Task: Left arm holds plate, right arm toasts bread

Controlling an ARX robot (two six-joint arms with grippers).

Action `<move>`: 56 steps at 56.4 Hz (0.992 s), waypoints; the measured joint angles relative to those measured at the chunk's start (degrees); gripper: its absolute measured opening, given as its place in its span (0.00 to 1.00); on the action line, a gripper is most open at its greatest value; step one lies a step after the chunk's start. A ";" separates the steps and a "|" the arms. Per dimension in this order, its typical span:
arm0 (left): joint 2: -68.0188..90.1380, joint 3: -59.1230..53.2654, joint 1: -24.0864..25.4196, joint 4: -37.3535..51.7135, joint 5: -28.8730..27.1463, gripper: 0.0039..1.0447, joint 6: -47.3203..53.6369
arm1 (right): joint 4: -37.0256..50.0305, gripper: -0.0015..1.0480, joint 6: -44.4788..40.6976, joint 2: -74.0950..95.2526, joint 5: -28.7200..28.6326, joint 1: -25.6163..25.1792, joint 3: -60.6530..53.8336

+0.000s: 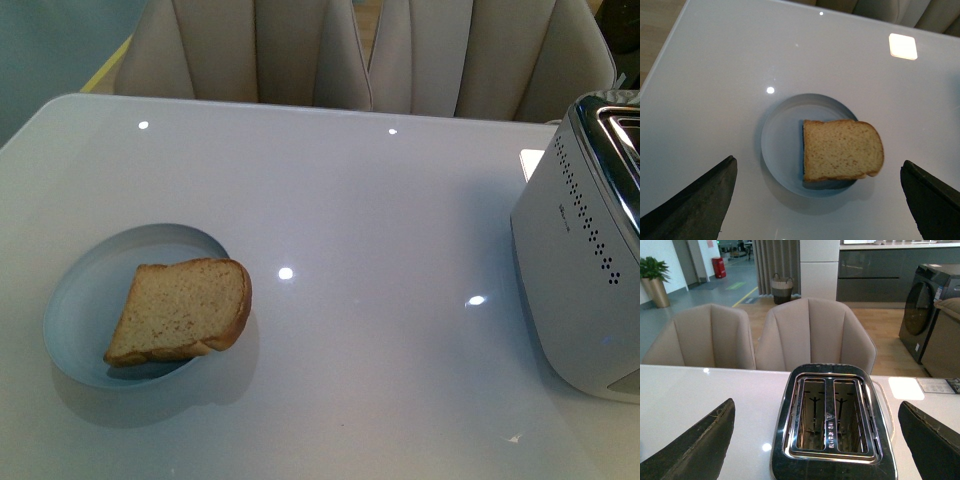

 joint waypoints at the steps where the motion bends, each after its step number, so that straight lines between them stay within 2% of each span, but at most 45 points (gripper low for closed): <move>1: 2.78 0.17 -0.15 2.29 -0.66 0.93 0.20 | 0.00 0.92 0.00 0.00 0.00 0.00 0.00; 7: 22.75 3.19 -0.63 16.15 -3.61 0.93 0.22 | 0.00 0.92 0.00 0.00 0.00 0.00 0.00; 21: 50.34 11.23 -3.58 27.04 -8.07 0.93 -4.85 | 0.00 0.92 0.00 0.00 0.00 0.00 0.00; 30: 61.79 15.80 -4.04 29.73 -10.95 0.93 -8.39 | 0.00 0.92 0.00 0.00 0.00 0.00 0.00; 56: 71.76 21.44 -4.00 30.73 -9.05 0.93 -14.21 | 0.00 0.92 0.00 0.00 0.00 0.00 0.00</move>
